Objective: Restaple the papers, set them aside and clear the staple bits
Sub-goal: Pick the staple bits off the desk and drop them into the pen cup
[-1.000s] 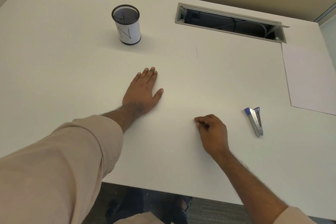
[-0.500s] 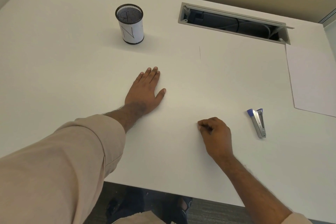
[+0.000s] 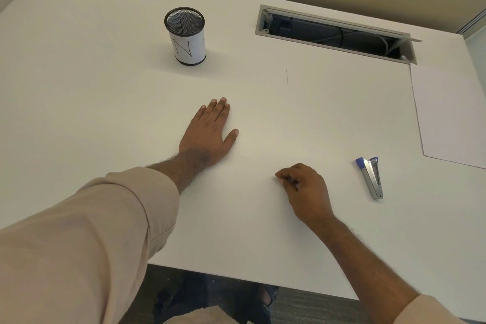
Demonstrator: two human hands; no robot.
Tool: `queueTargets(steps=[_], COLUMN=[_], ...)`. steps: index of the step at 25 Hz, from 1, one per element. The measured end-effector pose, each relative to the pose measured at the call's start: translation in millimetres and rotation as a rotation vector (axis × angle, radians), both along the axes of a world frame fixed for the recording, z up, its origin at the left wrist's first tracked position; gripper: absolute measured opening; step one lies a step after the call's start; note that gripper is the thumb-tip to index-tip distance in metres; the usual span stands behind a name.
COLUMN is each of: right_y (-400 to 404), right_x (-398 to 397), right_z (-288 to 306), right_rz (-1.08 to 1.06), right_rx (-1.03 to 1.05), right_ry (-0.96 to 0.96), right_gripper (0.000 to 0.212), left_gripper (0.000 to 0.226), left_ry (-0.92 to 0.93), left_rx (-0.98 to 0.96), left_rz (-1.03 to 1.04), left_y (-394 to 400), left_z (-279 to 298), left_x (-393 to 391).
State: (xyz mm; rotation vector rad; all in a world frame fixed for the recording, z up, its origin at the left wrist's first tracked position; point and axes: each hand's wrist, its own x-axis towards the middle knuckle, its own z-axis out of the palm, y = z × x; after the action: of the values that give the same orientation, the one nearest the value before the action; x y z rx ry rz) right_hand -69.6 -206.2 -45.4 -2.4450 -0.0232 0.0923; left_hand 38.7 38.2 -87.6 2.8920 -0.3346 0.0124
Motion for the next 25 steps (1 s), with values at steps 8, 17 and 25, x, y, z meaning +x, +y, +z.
queueTargets(steps=[8, 17, 25], right_y=[-5, -5, 5], right_x=[9, 4, 1], right_z=[5, 3, 8], right_rz=[0.221, 0.096, 0.198], right_rx=[-0.115, -0.041, -0.239], right_ry=[0.083, 0.085, 0.023], right_gripper=[0.019, 0.019, 0.017], left_gripper=[0.069, 0.070, 0.070], left_ry=[0.007, 0.006, -0.001], left_rx=[-0.005, 0.005, 0.006], left_rz=[-0.001, -0.006, -0.008], left_y=[0, 0, 0], left_z=[3, 1, 1], left_x=[-1, 0, 0])
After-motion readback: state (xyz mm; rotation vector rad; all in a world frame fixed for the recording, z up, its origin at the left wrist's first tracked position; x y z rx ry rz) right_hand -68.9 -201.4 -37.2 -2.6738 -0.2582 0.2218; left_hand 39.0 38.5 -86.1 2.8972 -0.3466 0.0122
